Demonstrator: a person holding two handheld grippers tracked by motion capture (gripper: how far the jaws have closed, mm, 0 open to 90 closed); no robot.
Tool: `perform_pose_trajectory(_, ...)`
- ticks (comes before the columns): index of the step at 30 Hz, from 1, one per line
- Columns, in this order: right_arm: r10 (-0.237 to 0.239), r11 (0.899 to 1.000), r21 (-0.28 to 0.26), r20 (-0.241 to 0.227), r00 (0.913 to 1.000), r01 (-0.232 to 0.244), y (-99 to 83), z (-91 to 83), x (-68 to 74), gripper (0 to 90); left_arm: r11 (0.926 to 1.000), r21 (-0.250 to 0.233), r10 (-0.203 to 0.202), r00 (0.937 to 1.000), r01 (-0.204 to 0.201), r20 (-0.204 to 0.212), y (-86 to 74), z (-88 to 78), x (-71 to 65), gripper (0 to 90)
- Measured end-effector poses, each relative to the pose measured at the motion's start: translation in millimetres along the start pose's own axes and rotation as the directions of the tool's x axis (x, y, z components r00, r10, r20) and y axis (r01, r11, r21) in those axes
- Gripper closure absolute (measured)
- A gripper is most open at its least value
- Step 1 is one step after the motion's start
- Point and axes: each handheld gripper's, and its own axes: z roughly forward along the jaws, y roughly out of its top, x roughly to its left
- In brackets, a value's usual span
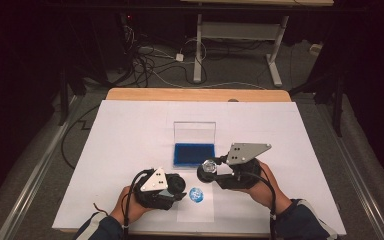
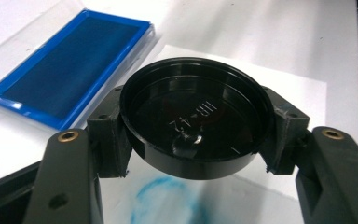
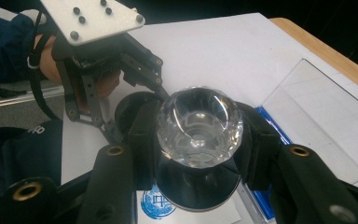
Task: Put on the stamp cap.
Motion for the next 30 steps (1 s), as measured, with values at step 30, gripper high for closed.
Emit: perform_pose_trajectory(30,-0.033,0.999,0.012,-0.058,0.9978,0.034,-1.8,26.0,19.6,56.6,0.999,-0.037,0.028,0.9976,-0.025,0.063,25.5,25.1,-12.7,35.9)
